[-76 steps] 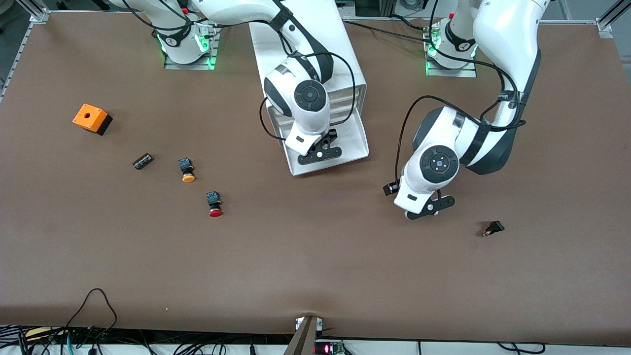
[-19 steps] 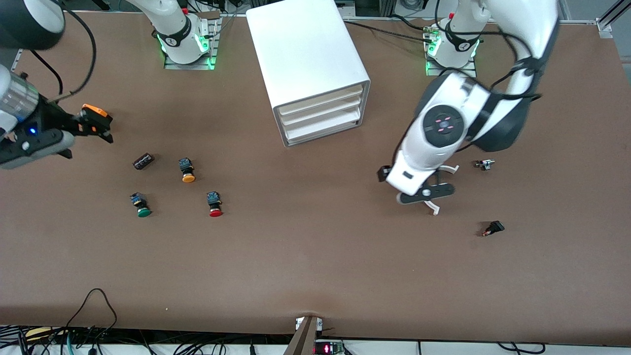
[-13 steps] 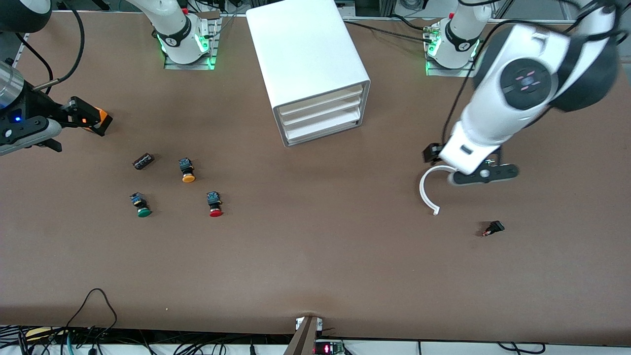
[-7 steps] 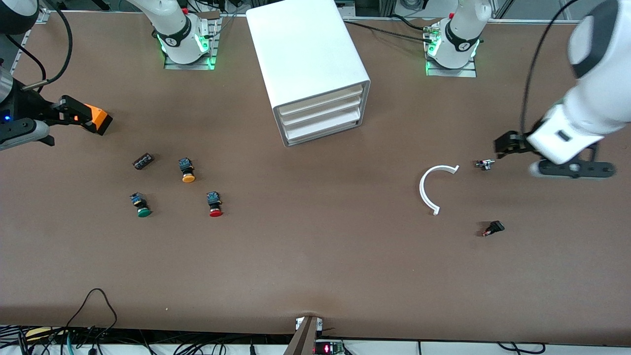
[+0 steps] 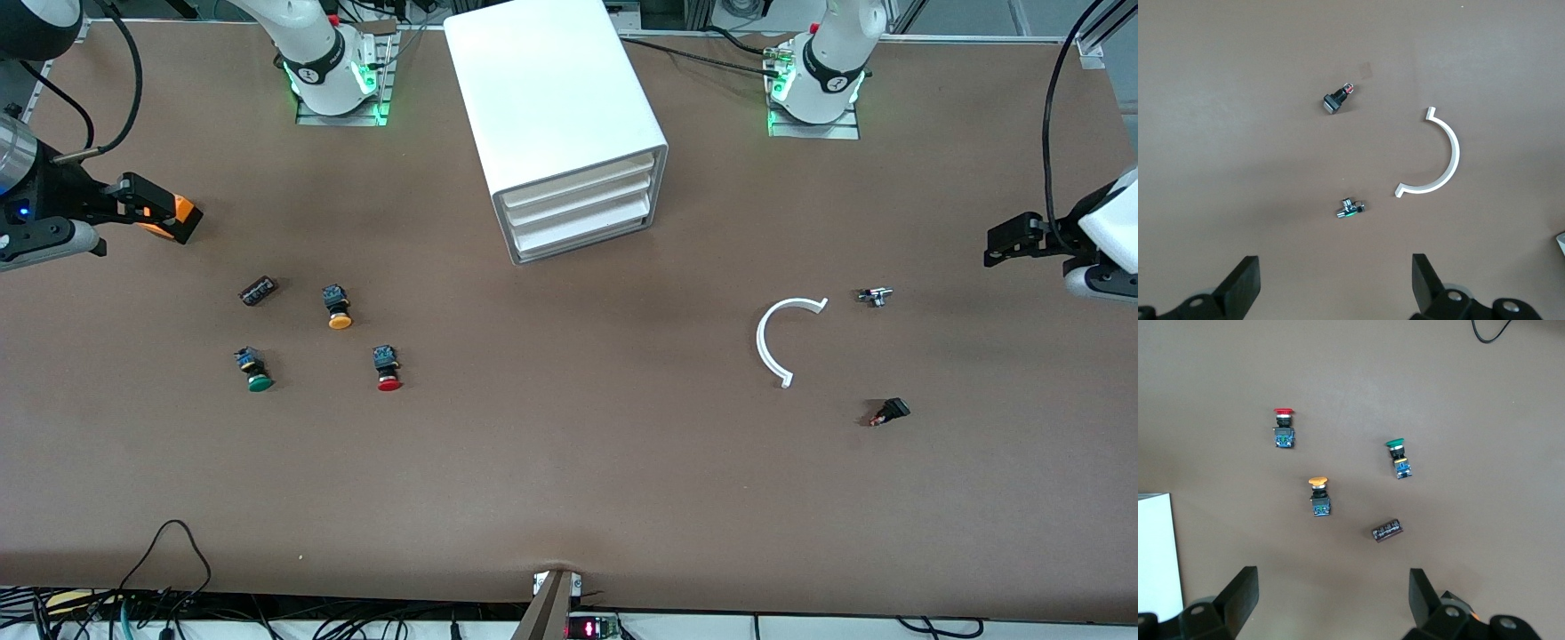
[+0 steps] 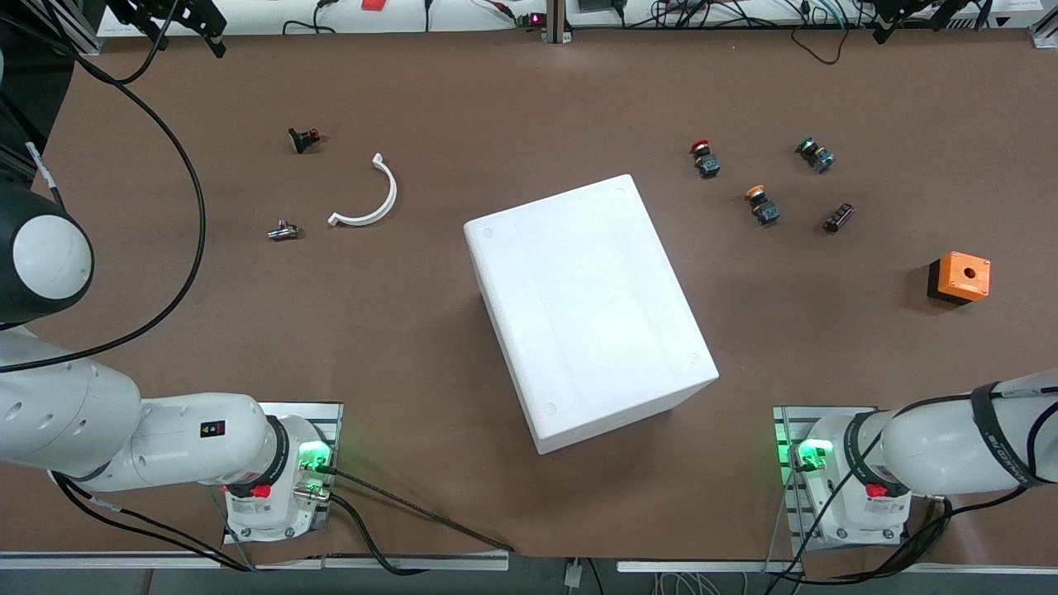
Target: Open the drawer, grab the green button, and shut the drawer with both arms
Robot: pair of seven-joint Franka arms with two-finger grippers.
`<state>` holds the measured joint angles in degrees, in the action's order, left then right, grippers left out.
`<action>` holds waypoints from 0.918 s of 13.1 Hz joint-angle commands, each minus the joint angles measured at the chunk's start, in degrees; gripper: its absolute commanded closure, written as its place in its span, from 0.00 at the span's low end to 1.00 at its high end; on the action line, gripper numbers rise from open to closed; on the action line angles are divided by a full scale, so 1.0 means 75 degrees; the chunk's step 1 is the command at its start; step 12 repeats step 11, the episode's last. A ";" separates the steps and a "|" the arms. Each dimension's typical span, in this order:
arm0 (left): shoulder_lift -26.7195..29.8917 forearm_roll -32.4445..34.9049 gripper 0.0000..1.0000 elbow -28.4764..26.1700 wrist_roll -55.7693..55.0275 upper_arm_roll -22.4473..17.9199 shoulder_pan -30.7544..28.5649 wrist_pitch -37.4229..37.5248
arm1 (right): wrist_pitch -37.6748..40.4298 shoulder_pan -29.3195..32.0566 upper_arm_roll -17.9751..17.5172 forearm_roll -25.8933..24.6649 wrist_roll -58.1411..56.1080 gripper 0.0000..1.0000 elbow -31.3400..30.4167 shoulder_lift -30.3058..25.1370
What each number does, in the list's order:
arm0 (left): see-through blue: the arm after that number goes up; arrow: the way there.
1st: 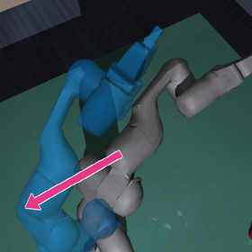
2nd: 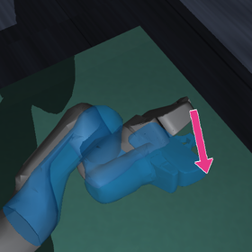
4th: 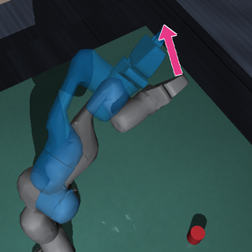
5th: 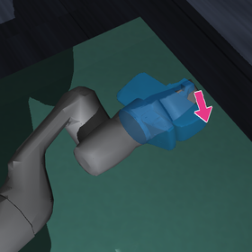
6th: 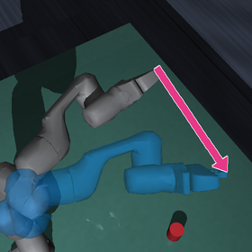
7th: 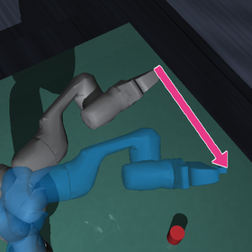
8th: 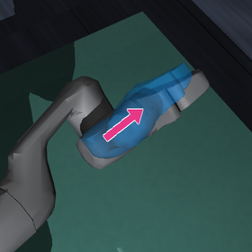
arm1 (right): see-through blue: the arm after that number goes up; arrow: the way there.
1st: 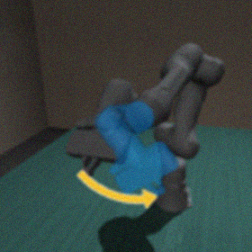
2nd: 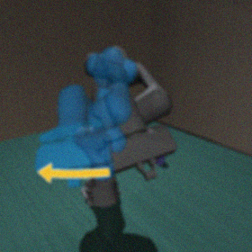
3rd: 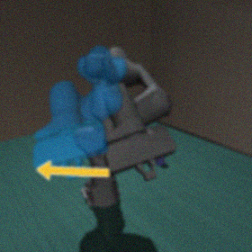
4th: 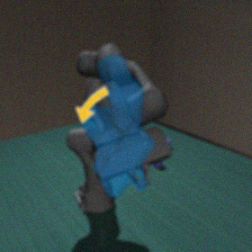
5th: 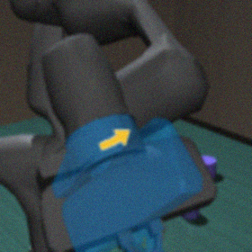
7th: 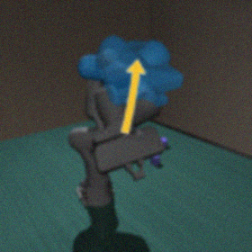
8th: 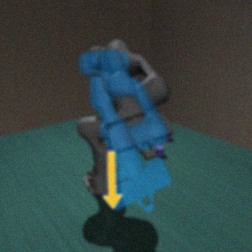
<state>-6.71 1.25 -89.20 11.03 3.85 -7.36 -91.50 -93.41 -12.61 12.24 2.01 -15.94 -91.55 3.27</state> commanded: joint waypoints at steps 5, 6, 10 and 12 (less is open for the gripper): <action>0.0438 -0.0157 0.00 -0.0143 -0.0230 -0.0138 0.0101 0.0130 | 0.0032 0.0776 -0.0668 -0.0069 -0.0418 0.00 0.0113 0.0021; 0.0438 0.0030 0.00 -0.0003 -0.0206 -0.0092 0.0113 0.0187 | 0.0032 0.0906 -0.0834 -0.0081 -0.0418 0.00 0.0113 -0.0002; 0.0473 0.0185 0.00 0.0033 -0.0205 -0.0091 0.0114 0.0164 | -0.0003 0.0884 -0.0894 -0.0081 -0.0407 0.00 0.0125 -0.0003; 0.0473 0.0196 0.00 0.0045 -0.0217 -0.0091 0.0114 0.0164 | -0.0026 0.0884 -0.0894 -0.0081 -0.0418 0.00 0.0136 -0.0003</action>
